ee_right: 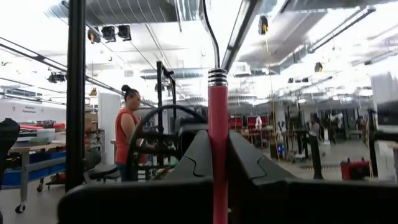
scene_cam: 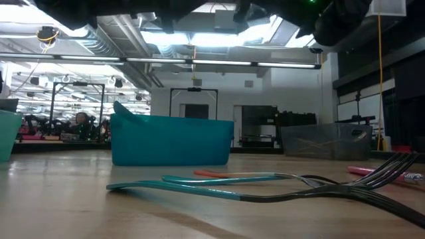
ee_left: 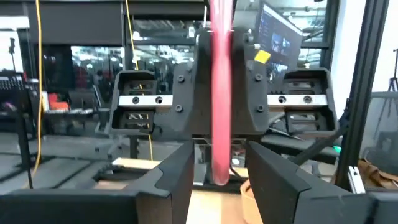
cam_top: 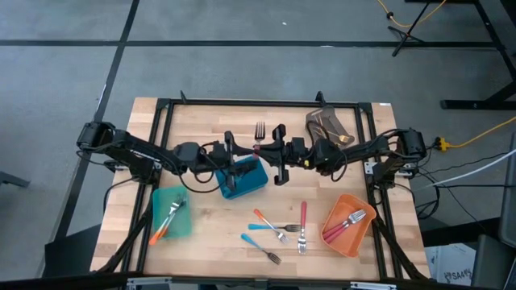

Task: Sort silverware by color (type)
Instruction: Put the top pink fork into the orange bin

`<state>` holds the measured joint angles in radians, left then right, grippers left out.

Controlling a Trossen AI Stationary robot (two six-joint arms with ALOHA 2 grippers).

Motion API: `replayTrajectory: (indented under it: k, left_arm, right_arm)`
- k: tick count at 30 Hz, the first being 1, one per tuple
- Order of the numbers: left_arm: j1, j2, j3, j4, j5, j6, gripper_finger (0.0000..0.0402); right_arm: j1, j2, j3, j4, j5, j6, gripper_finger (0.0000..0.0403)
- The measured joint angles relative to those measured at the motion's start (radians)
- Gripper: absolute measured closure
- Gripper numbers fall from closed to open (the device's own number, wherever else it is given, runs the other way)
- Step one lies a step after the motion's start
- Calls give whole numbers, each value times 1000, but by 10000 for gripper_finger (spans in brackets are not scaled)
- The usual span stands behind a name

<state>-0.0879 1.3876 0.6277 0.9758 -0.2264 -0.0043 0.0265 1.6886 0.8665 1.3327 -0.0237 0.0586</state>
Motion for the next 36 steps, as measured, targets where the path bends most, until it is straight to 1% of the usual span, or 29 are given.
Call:
replayTrajectory:
  k: [3, 7, 14, 24, 29, 36]
  left_arm:
    - [9, 0, 1, 29, 2, 15, 262]
    - [18, 0, 15, 34, 6, 27, 262]
    - [17, 0, 53, 37, 9, 124, 262]
    - [17, 0, 89, 36, 57, 173, 263]
    - [17, 0, 89, 35, 56, 173, 288]
    - [17, 0, 89, 35, 33, 171, 357]
  right_arm:
    - [0, 0, 27, -2, -21, -34, 400]
    - [0, 0, 43, -3, -21, -69, 400]
    - [0, 0, 64, -3, -21, -110, 400]
    - [0, 0, 71, -2, -21, -119, 400]
    - [-1, 0, 71, -2, -21, -119, 400]
    - [-1, 0, 71, -3, -20, -119, 400]
